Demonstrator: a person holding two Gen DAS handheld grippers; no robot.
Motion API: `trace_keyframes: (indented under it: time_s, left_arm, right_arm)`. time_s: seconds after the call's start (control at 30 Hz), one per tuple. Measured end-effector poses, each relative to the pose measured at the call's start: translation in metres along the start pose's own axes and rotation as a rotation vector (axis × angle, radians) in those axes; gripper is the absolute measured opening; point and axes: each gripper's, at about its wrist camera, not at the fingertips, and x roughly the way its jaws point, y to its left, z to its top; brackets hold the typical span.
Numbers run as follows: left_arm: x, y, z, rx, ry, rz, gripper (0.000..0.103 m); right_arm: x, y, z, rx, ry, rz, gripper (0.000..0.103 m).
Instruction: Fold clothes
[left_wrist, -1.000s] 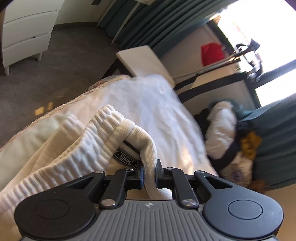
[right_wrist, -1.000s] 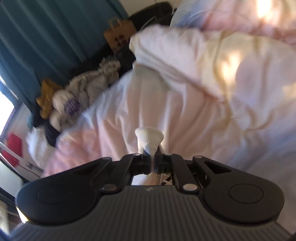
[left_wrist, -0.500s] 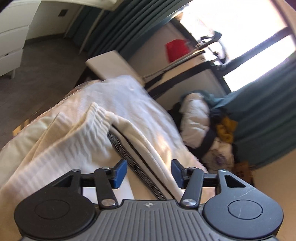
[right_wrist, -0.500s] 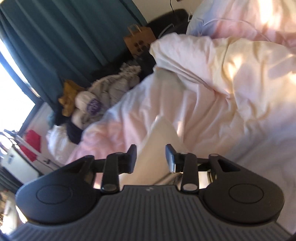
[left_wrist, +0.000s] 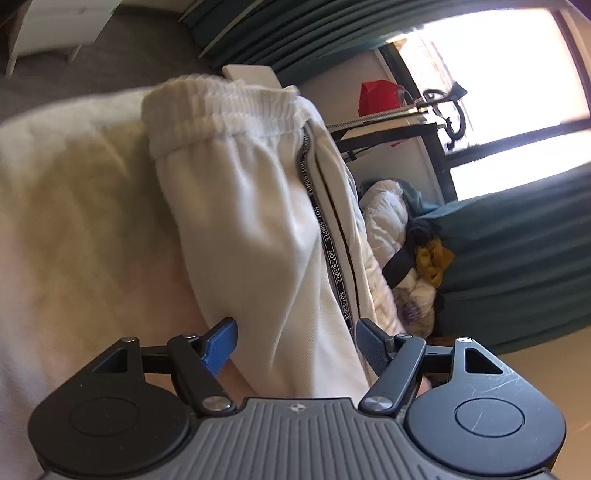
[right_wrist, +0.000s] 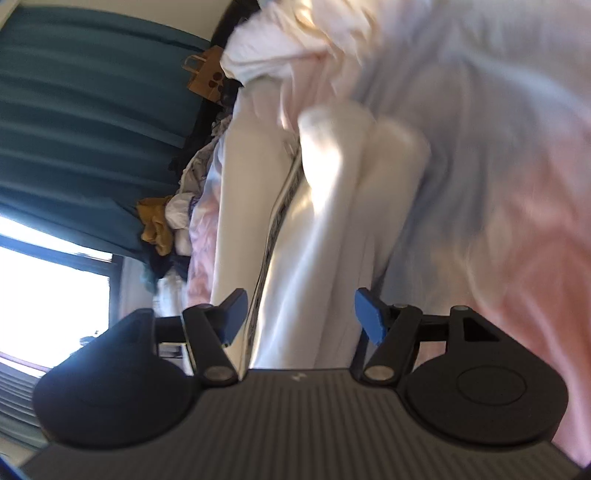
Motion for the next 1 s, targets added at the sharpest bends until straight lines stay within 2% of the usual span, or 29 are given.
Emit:
trace_keyframes:
  time_s: [0.07, 0.2, 0.3, 0.43, 0.57, 0.6, 0.67, 0.7, 0.73, 0.87, 1.0]
  left_arm:
    - [0.012, 0.01, 0.003, -0.037, 0.016, -0.009, 0.075]
    - [0.039, 0.024, 0.013, -0.096, 0.023, -0.026, 0.075]
    - [0.057, 0.028, 0.021, -0.101, 0.027, -0.037, 0.075]
    - [0.075, 0.029, 0.033, -0.108, 0.024, -0.052, 0.07]
    - [0.085, 0.028, 0.038, -0.112, 0.009, -0.047, 0.055]
    - [0.087, 0.028, 0.039, -0.104, 0.005, -0.037, 0.048]
    - [0.089, 0.028, 0.039, -0.1, -0.006, -0.03, 0.036]
    - [0.09, 0.027, 0.04, -0.096, -0.01, -0.027, 0.028]
    - [0.09, 0.027, 0.04, -0.092, -0.015, -0.025, 0.025]
    - [0.079, 0.018, 0.038, -0.059, -0.059, -0.038, 0.016]
    - [0.04, 0.008, 0.037, -0.092, -0.121, -0.099, 0.009]
  right_arm:
    - [0.009, -0.008, 0.0, 0.025, 0.014, 0.04, 0.068]
    - [0.033, -0.017, 0.003, -0.014, 0.051, -0.021, 0.069]
    - [0.047, -0.026, 0.006, 0.006, 0.052, -0.026, 0.069]
    - [0.06, -0.017, 0.011, -0.074, 0.003, 0.01, 0.069]
    - [0.066, -0.015, 0.015, -0.121, -0.1, 0.037, 0.068]
    - [0.068, -0.016, 0.015, -0.114, -0.122, 0.033, 0.063]
    - [0.07, -0.015, 0.016, -0.136, -0.169, 0.0, 0.044]
    - [0.071, -0.015, 0.016, -0.154, -0.19, -0.018, 0.03]
    - [0.071, -0.014, 0.016, -0.176, -0.201, -0.028, 0.024]
    - [0.058, -0.011, 0.019, -0.225, -0.234, -0.023, 0.017]
    - [0.038, 0.003, 0.017, -0.279, -0.262, 0.009, 0.014]
